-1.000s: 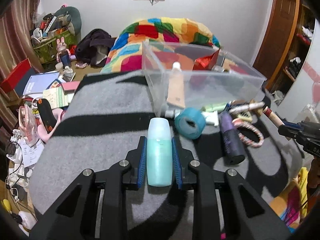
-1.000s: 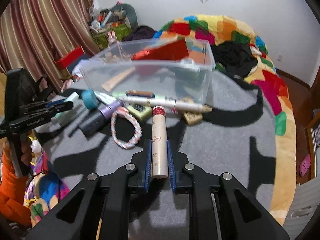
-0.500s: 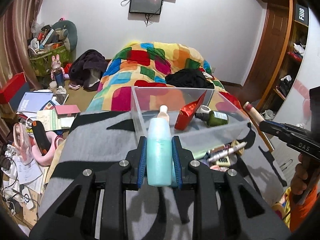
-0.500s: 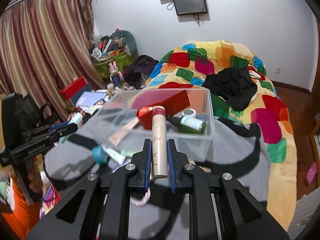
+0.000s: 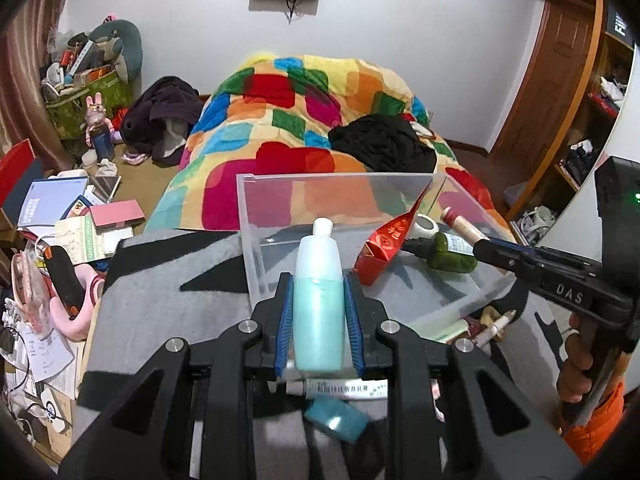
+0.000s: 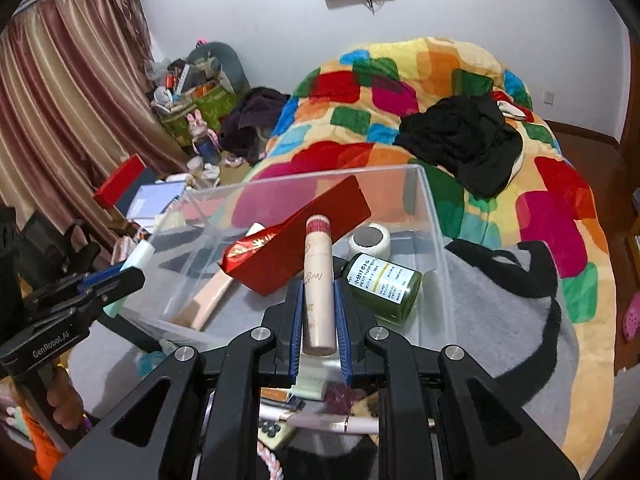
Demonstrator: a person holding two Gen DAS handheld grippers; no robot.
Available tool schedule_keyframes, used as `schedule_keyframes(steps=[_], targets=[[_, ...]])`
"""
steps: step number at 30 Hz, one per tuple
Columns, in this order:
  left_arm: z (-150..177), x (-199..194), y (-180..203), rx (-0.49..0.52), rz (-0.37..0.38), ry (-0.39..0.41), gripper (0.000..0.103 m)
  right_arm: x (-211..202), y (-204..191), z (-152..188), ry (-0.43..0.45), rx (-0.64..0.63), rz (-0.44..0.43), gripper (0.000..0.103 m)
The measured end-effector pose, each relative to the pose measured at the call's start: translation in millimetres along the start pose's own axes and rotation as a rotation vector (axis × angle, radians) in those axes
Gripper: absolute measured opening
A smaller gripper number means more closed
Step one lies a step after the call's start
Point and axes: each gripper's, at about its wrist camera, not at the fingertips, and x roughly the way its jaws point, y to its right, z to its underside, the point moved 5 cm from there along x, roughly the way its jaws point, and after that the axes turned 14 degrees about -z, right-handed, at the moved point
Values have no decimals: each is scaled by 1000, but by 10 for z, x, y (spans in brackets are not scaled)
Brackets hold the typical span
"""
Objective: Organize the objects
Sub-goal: 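Grasp the teal bottle with the left gripper while the right grasps the beige stick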
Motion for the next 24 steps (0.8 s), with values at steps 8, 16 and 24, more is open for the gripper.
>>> schedule_keyframes(steps=[8, 16, 24], targets=[[-19, 180, 74, 23, -2, -39, 24, 193, -26, 24, -57, -28, 20, 14], [-21, 196, 131, 40, 17, -56, 24, 269, -103, 20, -94, -70, 53, 14], [10, 70, 106, 34, 41, -48, 30, 122, -151, 49, -80, -81, 53, 21]])
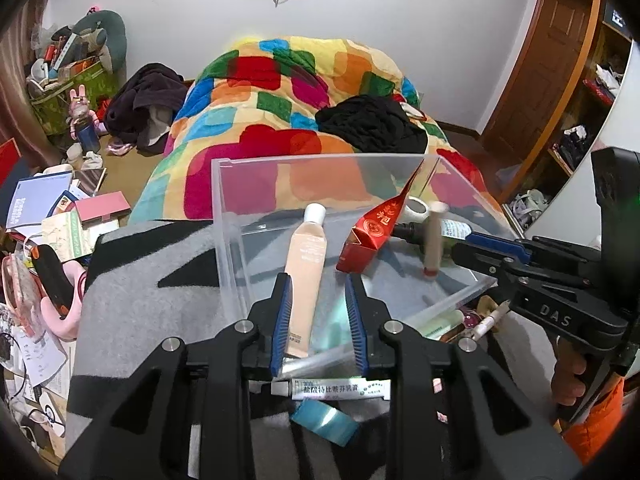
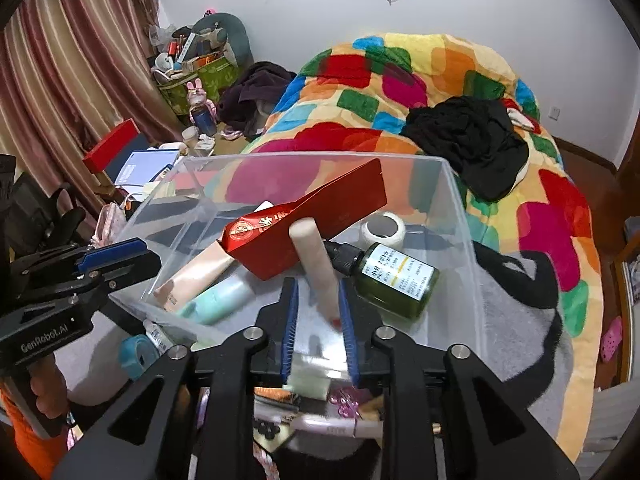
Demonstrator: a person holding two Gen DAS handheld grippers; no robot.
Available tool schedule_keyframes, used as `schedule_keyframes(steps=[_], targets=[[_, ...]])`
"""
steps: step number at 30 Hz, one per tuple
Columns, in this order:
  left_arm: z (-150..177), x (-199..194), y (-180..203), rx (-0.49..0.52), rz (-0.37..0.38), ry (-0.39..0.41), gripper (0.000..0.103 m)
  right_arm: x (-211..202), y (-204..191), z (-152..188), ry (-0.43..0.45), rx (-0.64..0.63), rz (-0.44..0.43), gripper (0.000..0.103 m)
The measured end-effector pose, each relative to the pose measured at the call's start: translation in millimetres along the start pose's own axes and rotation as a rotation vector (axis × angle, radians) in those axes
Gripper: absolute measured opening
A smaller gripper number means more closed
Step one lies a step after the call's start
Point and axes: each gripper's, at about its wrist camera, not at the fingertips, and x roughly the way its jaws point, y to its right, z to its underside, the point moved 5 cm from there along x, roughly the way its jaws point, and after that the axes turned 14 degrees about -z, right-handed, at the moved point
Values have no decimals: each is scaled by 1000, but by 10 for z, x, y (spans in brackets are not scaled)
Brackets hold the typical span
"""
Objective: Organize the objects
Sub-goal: 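Grasp the teal bottle with the left gripper while the right grasps the beige stick, then release the teal bottle and beige stick into the clear box, then grasp the blue tape roll with the left gripper while the right grasps the white pen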
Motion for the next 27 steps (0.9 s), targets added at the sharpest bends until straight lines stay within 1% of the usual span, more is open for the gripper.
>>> schedule_keyframes(steps=[3, 6, 8, 10, 14, 16, 18, 22, 24, 25, 27], targets=[[16, -90, -22, -9, -2, 21, 36, -119, -34, 15, 24, -7, -9, 24], [57, -195, -32, -8, -12, 46, 39, -246, -75, 40, 48, -25, 0, 26], [76, -262, -38, -6, -22, 64, 45, -336, -93, 71, 64, -32, -1, 29], [107, -337, -37, -4, -39, 89, 53, -408, -103, 114, 75, -35, -3, 33], [194, -466, -48, 6, -62, 127, 60, -568, -73, 197, 104, -45, 27, 40], [250, -518, -67, 2, -58, 137, 68, -643, -44, 250, 117, -42, 39, 44], [311, -542, -85, -1, -61, 142, 71, -720, 5, 316, 126, -35, 51, 45], [430, -505, -85, 18, -79, 128, 74, -779, 103, 460, 113, -34, 84, 46], [505, -461, -85, 29, -86, 113, 74, -767, 145, 535, 96, -32, 90, 52], [548, -425, -85, 36, -89, 101, 74, -750, 165, 581, 85, -32, 93, 57], [622, -349, -80, 47, -95, 76, 74, -703, 211, 667, 61, -35, 101, 59]])
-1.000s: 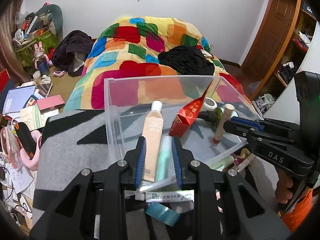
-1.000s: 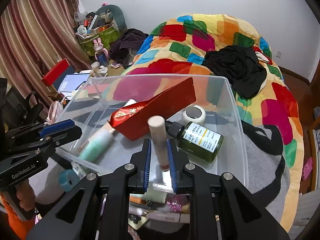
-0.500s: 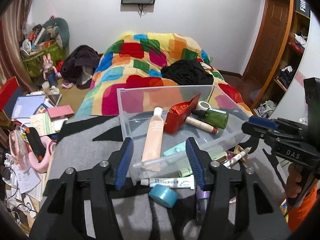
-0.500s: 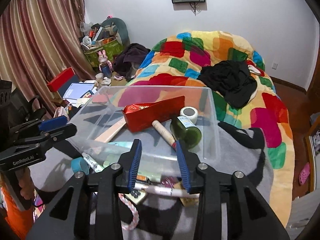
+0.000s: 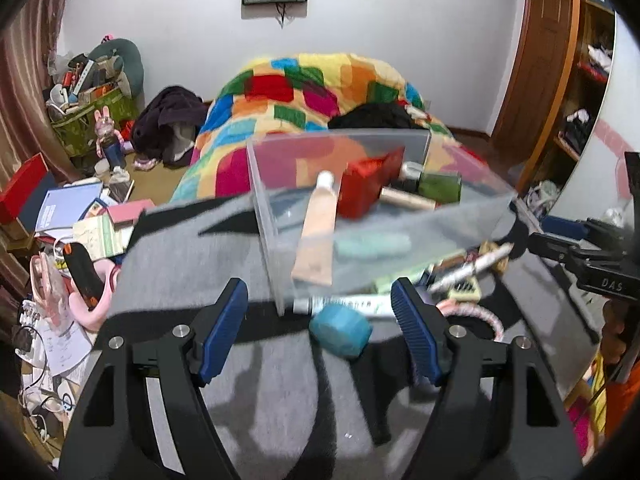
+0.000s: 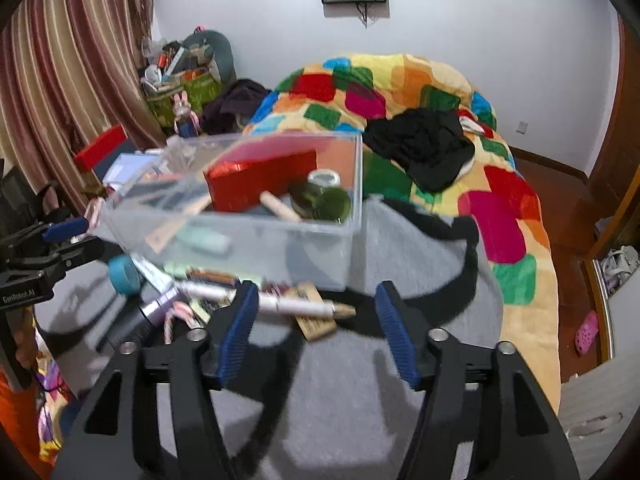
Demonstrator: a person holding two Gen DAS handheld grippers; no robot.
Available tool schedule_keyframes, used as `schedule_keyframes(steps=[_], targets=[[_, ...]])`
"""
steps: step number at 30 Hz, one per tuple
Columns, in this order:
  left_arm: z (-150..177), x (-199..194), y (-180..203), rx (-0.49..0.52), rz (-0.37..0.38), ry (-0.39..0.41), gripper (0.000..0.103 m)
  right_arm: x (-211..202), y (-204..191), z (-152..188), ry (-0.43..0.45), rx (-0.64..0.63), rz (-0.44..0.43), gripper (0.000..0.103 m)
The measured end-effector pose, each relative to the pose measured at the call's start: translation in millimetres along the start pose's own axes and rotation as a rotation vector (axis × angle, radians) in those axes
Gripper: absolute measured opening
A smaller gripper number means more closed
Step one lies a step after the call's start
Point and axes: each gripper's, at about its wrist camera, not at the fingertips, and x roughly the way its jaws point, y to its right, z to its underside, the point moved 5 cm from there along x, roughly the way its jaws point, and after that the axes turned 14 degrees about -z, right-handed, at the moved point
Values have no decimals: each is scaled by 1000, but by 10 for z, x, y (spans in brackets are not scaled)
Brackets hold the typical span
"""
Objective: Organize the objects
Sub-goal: 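Grasp the blue tape roll with the left gripper while the right grasps the white pen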
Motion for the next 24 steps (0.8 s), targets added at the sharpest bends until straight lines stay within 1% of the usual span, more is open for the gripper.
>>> schedule_keyframes(steps=[5, 7, 10, 15, 17, 19, 20, 21, 22, 23, 24], targets=[[129, 183, 37, 7, -4, -68, 74, 169, -39, 113, -62, -32, 9, 59], [137, 223, 61, 6, 7, -82, 74, 244, -105, 119, -82, -78, 26, 60], [136, 267, 97, 14, 13, -93, 74, 350, -181, 117, -105, -161, 79, 64], [163, 329, 164, 36, 13, -105, 73, 470, -278, 110, -138, -262, 108, 65], [180, 349, 186, 38, 20, -111, 69, 515, -298, 121, -156, -302, 124, 63], [196, 359, 200, 43, 27, -118, 57, 561, -302, 129, -173, -320, 134, 62], [202, 360, 205, 44, 30, -119, 55, 583, -306, 131, -178, -325, 132, 54], [206, 358, 205, 43, 32, -118, 49, 598, -308, 135, -182, -329, 132, 52], [207, 351, 206, 42, 35, -117, 44, 609, -305, 140, -186, -335, 139, 46], [210, 347, 203, 40, 39, -116, 42, 612, -299, 136, -183, -340, 154, 38], [213, 341, 194, 36, 40, -113, 42, 602, -285, 131, -179, -337, 158, 35]])
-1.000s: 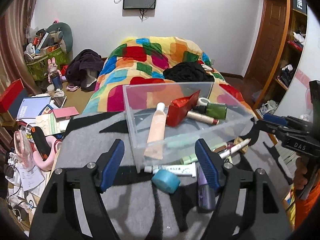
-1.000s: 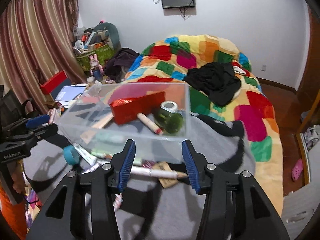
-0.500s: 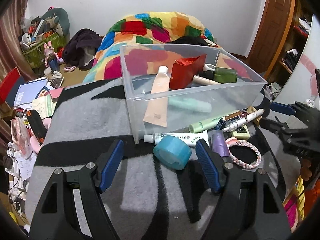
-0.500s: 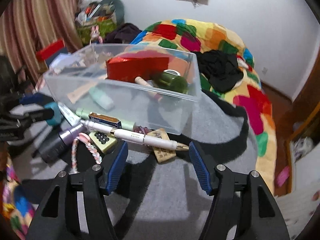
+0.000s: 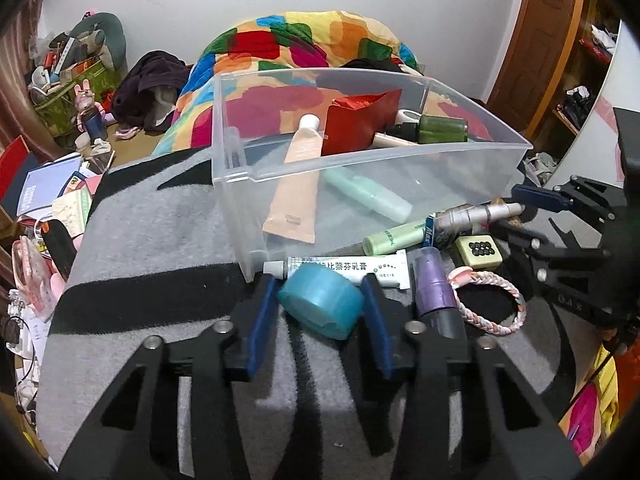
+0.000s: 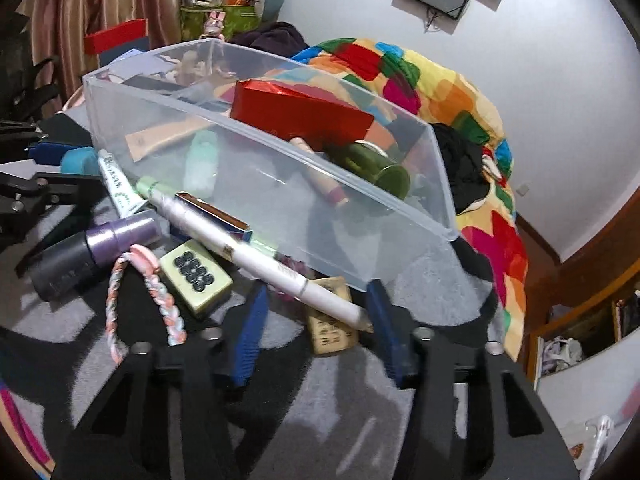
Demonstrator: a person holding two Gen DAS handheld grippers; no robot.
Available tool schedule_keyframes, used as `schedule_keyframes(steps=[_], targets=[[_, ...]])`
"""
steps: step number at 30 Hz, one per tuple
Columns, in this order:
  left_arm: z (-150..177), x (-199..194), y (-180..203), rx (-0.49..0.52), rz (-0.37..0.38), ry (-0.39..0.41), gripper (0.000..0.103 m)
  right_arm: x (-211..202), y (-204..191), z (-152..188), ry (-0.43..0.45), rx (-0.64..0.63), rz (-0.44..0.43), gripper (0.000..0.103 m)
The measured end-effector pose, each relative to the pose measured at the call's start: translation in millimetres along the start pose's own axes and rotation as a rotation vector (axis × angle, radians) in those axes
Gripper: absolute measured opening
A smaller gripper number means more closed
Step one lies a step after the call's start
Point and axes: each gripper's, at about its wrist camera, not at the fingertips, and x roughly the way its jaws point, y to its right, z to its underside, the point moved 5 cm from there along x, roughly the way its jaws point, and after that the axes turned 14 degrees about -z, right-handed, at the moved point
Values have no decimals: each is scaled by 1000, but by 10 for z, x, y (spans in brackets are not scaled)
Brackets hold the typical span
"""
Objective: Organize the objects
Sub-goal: 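Grasp the blue tape roll with the left gripper while the right grasps the white pen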
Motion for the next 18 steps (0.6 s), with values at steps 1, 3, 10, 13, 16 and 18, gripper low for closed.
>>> schedule_keyframes(steps=[1, 3, 10, 13, 16, 18], targets=[[5, -8, -12, -6, 1, 5, 42, -17, 16, 1, 3, 12, -10, 31], [18, -22, -29, -14, 2, 8, 42, -65, 48, -1, 16, 44, -44, 28], [51, -191, -94, -32, 0, 50, 42, -250, -51, 61, 51, 60, -121, 19], [48, -307, -98, -36, 5, 78, 42, -317, -129, 90, 63, 64, -158, 17], [42, -423, -105, -41, 17, 101, 42, -349, -195, 94, 71, 71, -209, 14], [31, -495, -123, -45, 26, 116, 42, -373, -246, 113, 73, 77, -250, 12]])
